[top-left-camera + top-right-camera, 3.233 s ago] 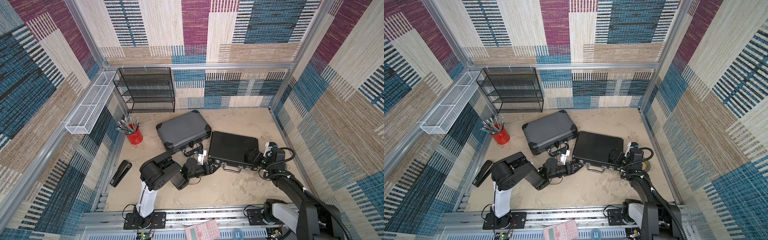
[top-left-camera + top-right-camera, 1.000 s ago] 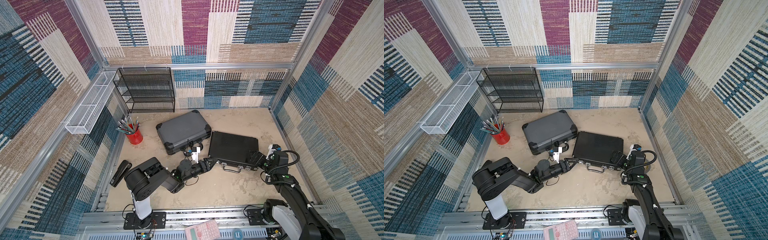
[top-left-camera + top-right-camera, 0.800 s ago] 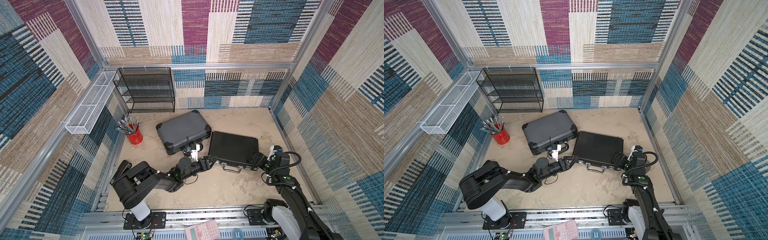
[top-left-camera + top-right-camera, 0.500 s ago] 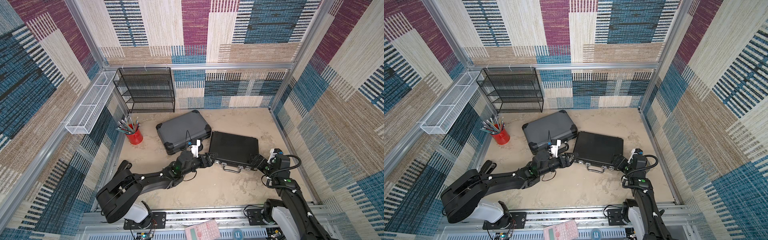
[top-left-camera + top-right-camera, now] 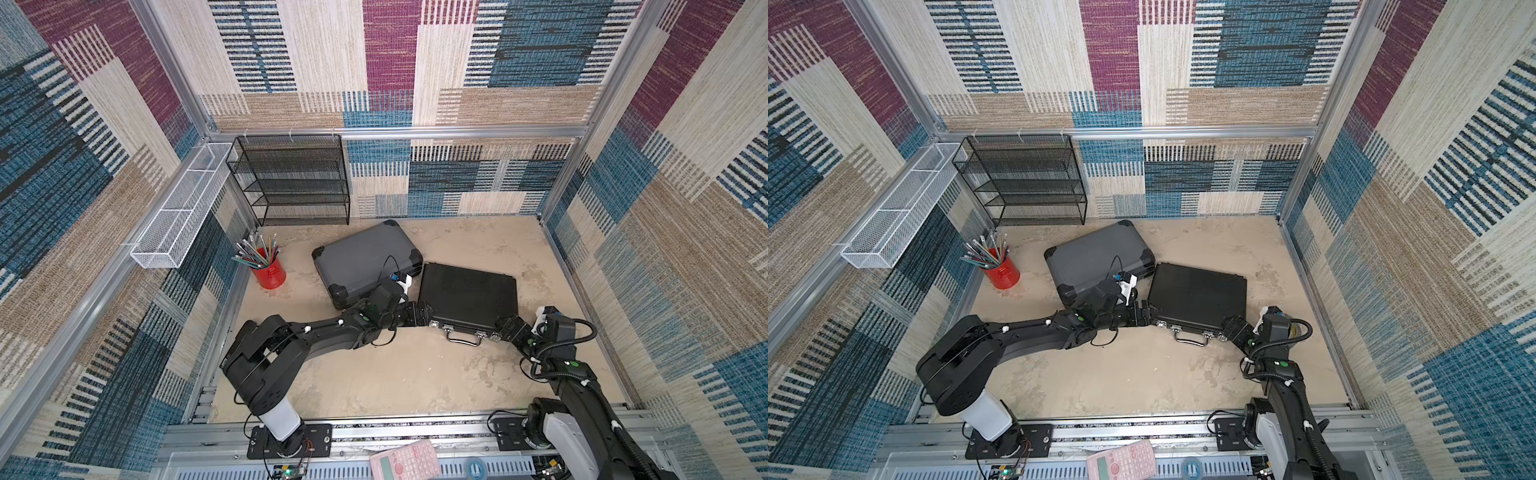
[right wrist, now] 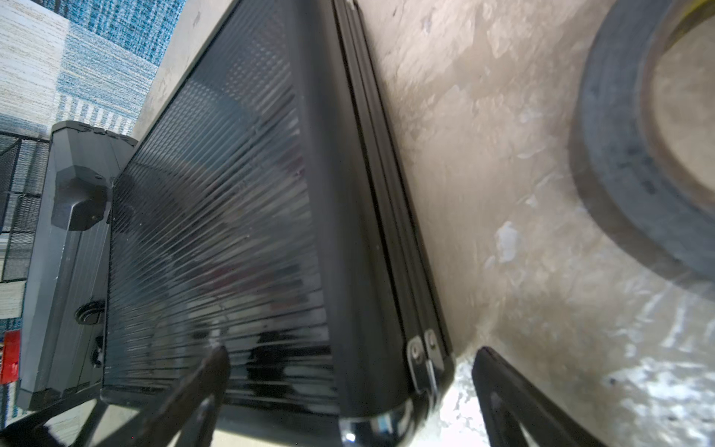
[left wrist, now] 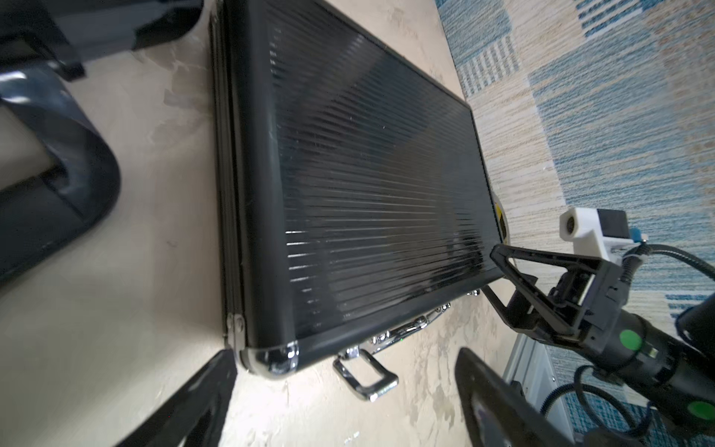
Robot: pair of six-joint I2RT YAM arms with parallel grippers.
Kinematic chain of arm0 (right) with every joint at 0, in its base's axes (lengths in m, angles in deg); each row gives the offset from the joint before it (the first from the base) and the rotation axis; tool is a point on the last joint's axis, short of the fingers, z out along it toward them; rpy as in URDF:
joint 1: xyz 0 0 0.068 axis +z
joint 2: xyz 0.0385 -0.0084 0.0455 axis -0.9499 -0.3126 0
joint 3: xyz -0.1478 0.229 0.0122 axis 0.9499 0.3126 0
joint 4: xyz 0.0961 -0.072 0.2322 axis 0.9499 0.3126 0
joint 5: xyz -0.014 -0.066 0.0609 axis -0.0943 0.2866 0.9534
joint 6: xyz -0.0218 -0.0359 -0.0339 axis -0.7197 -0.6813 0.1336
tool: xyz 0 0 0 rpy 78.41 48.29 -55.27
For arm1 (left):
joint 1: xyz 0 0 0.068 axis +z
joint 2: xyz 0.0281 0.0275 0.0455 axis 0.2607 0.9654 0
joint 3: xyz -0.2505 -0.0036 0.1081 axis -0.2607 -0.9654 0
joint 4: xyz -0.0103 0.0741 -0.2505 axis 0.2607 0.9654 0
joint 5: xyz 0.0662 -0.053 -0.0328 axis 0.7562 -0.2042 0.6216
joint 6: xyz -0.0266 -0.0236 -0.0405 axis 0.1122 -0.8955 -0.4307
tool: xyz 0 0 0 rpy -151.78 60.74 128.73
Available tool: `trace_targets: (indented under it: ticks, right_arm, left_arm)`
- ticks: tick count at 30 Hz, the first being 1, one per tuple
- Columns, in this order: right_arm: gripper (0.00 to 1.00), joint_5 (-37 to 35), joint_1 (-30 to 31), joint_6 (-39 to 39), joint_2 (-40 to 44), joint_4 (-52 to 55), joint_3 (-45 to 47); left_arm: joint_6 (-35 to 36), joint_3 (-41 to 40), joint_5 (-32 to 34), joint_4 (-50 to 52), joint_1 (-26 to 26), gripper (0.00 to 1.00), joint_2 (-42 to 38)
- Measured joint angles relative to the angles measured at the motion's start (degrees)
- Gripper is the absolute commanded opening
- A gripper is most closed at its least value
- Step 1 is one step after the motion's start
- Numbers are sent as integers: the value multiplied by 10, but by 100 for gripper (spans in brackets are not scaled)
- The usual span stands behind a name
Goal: Open the poker set cases
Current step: Open the fastener on the poker set case.
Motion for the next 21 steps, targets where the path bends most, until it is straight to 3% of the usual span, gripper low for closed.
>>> trace_targets:
  ticks: [10, 21]
  right_arm:
    - [93, 19, -3, 26, -67, -90, 11]
    - [89, -2, -5, 42, -160, -167, -20]
  left_arm:
    - [-4, 81, -15, 16, 16, 76, 105]
    - [-9, 160, 6, -17, 23, 73, 179]
